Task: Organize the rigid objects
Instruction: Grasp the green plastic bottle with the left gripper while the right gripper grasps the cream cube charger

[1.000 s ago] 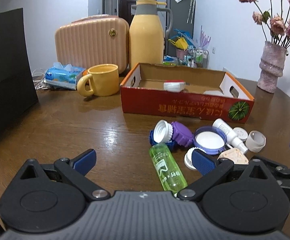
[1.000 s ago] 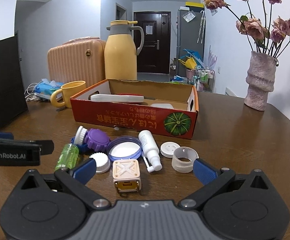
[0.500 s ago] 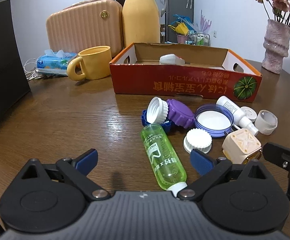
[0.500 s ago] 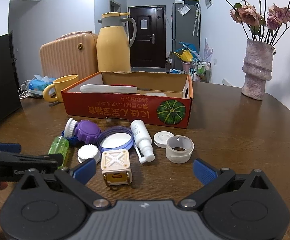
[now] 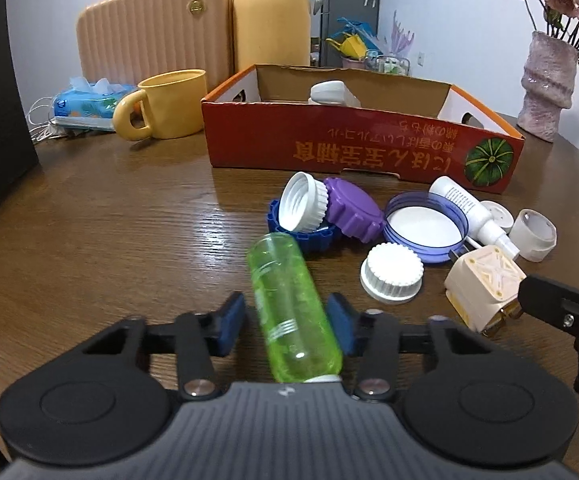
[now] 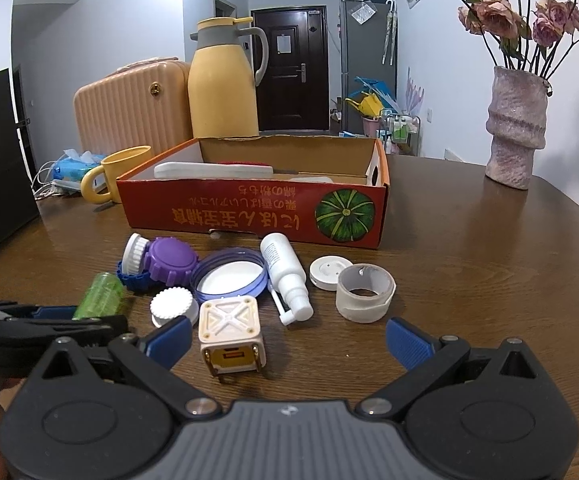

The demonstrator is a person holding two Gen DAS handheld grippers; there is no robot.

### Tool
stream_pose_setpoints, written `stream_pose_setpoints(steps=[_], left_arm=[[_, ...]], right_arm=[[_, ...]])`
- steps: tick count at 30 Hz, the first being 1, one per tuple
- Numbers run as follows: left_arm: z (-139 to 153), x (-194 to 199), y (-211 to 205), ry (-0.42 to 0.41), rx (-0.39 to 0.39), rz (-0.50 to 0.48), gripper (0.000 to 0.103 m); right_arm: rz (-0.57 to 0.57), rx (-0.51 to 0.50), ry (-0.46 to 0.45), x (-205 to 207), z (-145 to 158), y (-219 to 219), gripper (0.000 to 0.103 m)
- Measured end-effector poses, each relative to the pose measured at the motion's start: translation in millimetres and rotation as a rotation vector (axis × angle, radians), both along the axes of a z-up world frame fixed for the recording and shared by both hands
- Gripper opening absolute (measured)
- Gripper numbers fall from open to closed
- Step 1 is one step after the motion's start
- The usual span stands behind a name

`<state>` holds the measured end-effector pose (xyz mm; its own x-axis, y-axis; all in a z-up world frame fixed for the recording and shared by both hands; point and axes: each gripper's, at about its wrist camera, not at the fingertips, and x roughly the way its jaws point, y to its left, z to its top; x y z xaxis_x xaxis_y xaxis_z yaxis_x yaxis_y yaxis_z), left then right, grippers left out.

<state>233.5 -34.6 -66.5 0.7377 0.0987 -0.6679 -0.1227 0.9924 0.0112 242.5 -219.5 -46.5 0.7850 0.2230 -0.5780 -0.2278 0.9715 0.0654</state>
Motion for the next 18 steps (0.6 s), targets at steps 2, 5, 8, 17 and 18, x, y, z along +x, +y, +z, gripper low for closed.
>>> stream_pose_setpoints(steps=[2, 5, 8, 17, 18], left_arm=[[0.2, -0.9, 1.6, -0.006, -0.005, -0.009, 0.032], [0.6, -2.7, 7.4, -0.015, -0.035, -0.013, 0.032], [1.2, -3.3, 13.3, -0.022, -0.054, -0.009, 0.032], [9.0, -10.7, 33.5, -0.082, -0.083, -0.006, 0.032], [10.0, -11.4, 35.7, -0.090, -0.087, -0.006, 0.032]], right_arm=[[-0.001, 0.002, 0.003, 1.1, -1.2, 0.3, 0.103], [-0.001, 0.004, 0.010, 2.4, -3.6, 1.5, 0.103], [0.000, 0.001, 0.014, 3.5, -5.8, 2.9, 0.103], [0.002, -0.006, 0.013, 6.4, -10.5, 13.0, 0.103], [0.005, -0.008, 0.012, 7.1, -11.0, 14.7, 0.103]])
